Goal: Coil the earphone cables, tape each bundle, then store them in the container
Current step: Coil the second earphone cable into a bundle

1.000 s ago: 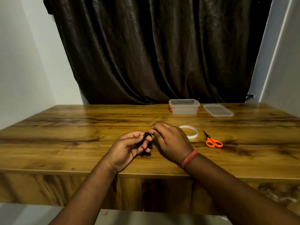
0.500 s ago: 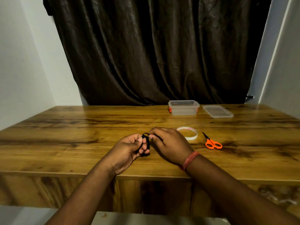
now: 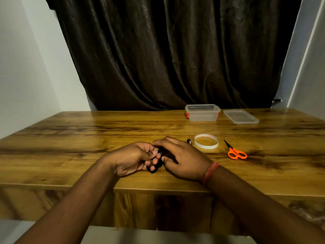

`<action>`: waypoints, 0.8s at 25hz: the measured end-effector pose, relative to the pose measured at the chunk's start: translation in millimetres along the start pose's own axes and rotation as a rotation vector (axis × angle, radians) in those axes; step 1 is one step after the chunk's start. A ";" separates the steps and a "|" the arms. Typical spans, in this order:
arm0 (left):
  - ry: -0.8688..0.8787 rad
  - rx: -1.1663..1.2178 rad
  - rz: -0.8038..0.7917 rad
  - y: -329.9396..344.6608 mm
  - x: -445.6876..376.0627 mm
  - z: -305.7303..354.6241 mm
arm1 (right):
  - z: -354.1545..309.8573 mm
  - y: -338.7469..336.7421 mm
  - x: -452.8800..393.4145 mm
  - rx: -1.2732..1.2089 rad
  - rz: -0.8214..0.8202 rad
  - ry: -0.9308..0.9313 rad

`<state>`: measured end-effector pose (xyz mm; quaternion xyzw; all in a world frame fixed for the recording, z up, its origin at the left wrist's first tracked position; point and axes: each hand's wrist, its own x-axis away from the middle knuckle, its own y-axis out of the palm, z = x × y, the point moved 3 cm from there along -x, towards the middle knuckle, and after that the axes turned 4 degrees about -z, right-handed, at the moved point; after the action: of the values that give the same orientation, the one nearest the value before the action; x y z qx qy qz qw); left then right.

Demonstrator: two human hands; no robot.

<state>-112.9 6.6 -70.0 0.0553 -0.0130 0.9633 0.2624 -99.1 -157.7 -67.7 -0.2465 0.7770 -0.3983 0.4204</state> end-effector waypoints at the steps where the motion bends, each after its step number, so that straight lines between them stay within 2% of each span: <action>1: -0.012 0.024 -0.022 -2.0 -1.6 -0.4 | 1.0 -0.3 0.1 -0.013 0.008 -0.002; 9: 0.078 0.052 0.057 -3.8 0.8 -9.4 | 6.1 -3.5 -2.1 -0.152 0.088 0.030; 15: 0.122 -0.015 0.146 -1.3 5.2 -12.6 | 1.4 -4.0 -2.3 -0.124 0.079 0.002; 20: 0.123 0.022 0.197 3.2 6.3 -11.6 | 1.8 -3.7 -1.8 -0.143 0.079 0.015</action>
<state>-121.2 7.7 -80.7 -0.0024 0.0083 0.9861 0.1662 -96.5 -159.3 -64.4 -0.2419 0.8158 -0.3270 0.4112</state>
